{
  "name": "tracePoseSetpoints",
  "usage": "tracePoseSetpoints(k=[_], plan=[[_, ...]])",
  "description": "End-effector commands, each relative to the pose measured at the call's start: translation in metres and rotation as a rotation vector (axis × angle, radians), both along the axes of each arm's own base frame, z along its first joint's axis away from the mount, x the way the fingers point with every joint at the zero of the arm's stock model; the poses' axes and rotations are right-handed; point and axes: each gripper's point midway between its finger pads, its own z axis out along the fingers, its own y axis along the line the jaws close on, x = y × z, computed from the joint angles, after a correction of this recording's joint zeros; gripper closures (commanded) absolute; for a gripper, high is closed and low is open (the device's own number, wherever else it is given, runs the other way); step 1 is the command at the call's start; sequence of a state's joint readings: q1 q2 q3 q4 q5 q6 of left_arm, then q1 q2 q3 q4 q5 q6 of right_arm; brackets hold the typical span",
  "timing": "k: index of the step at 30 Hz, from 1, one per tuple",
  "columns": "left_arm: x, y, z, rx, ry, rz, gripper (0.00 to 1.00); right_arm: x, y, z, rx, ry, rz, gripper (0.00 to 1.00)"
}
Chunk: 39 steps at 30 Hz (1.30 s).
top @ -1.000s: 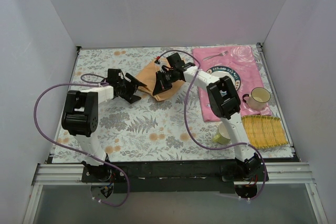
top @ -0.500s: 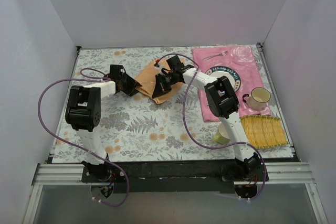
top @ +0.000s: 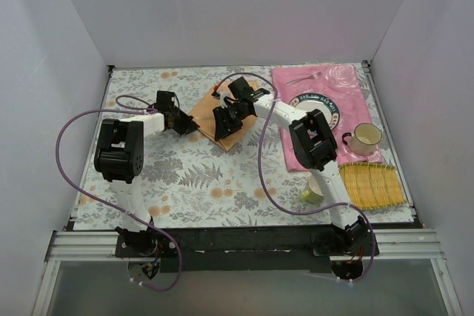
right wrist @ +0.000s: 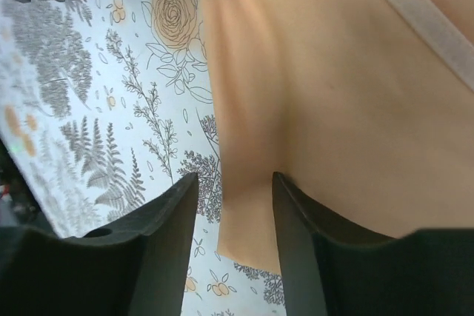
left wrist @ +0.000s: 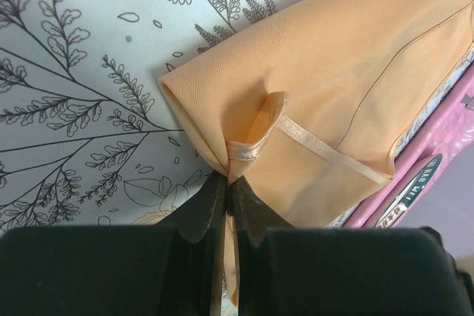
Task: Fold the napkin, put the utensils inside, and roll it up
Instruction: Roll the napkin with the utensil
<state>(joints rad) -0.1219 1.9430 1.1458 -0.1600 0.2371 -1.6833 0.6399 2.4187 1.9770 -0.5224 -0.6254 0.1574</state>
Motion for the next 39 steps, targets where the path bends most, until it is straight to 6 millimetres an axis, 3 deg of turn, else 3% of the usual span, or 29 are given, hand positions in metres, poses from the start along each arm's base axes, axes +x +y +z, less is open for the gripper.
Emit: tracePoseSetpoints(k=[1,6,10,17,22,29,32,35,36,39], plan=[[0.001,-0.002,0.015,-0.035,0.009,-0.003,1.0,0.009,0.001,0.043,-0.148,-0.33,0.019,0.43],[-0.003,-0.001,0.021,-0.061,0.044,0.017,1.0,0.007,0.023,0.051,-0.21,-0.536,0.058,0.33],[-0.008,-0.001,0.021,-0.078,0.09,0.027,1.0,0.023,0.033,0.042,-0.302,-0.71,0.058,0.32],[-0.009,0.003,0.024,-0.099,0.114,0.036,1.0,0.027,0.045,0.021,-0.359,-0.886,0.073,0.35],[-0.009,0.007,0.026,-0.1,0.118,0.034,1.0,0.028,0.041,0.001,-0.423,-0.948,0.073,0.38],[-0.01,0.007,0.025,-0.106,0.126,0.033,1.0,0.022,0.053,-0.004,-0.38,-0.941,0.075,0.42],[-0.01,0.008,0.026,-0.101,0.124,0.033,1.0,0.022,0.054,-0.011,-0.388,-0.917,0.066,0.51],[-0.009,0.009,0.031,-0.084,0.101,0.015,1.0,0.02,0.056,-0.011,-0.376,-0.899,0.043,0.67],[-0.007,0.01,0.034,-0.072,0.084,0.005,1.0,0.022,0.057,-0.008,-0.368,-0.893,0.032,0.8],[-0.001,0.012,0.044,-0.03,0.01,-0.052,1.0,0.018,0.061,-0.009,-0.332,-0.823,0.036,0.96]])
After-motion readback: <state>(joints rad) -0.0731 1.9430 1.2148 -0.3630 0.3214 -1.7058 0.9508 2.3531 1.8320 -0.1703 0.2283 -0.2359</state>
